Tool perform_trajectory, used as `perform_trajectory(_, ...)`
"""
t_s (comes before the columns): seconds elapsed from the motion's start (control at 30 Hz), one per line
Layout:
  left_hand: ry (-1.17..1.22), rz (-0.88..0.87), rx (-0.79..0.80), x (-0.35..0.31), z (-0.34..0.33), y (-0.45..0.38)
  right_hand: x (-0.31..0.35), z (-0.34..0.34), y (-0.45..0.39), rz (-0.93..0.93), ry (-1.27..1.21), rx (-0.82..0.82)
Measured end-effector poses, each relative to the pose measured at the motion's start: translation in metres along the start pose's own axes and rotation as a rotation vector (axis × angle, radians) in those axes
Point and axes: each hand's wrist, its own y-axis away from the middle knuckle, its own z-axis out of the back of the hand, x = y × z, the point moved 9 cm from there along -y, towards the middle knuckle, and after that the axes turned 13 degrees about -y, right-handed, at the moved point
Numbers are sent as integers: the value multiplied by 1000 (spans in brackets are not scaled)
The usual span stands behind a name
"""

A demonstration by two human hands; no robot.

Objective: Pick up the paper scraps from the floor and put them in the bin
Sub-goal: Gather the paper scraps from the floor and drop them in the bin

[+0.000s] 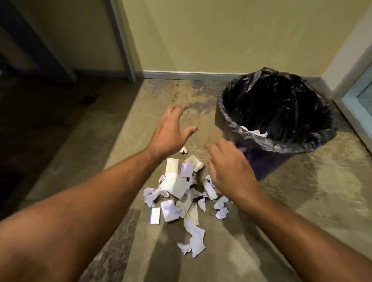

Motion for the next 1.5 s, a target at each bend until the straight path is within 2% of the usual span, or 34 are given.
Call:
perform_trajectory(0.07,-81,129,140,65,-17,24,-33,-57,16,-245,-11,259)
perform_trajectory(0.13,-143,264,264,128,-33,55,-74,-95,41,-524,-20,422)
perform_trajectory(0.23,-204,430,419,198,-54,105,-123,-126,82,-812,-57,572)
perform_trajectory(0.33,-211,537,549,238,-79,142,-152,-139,105,-984,-136,614)
perform_trajectory(0.43,-151,616,558,260,-100,161,-157,-149,96,-958,-73,613)
perform_trajectory(0.53,-132,614,540,256,-114,165,-141,-165,82,-920,-53,629)
perform_trajectory(0.63,-80,524,525,233,-128,161,-124,-181,70,-912,-91,631)
perform_trajectory(0.77,44,389,565,194,-150,159,-91,-198,49,-791,-141,640)
perform_trajectory(0.87,-15,231,549,162,-167,160,-64,-217,45,-670,-163,701)
perform_trajectory(0.97,-103,153,496,144,-178,161,-41,-230,48,-518,-84,728)
perform_trajectory(1.1,-174,114,372,128,-176,161,-29,-229,50,-439,-81,587)
perform_trajectory(1.5,68,119,150,109,-146,152,-9,-180,40,-416,-360,297)
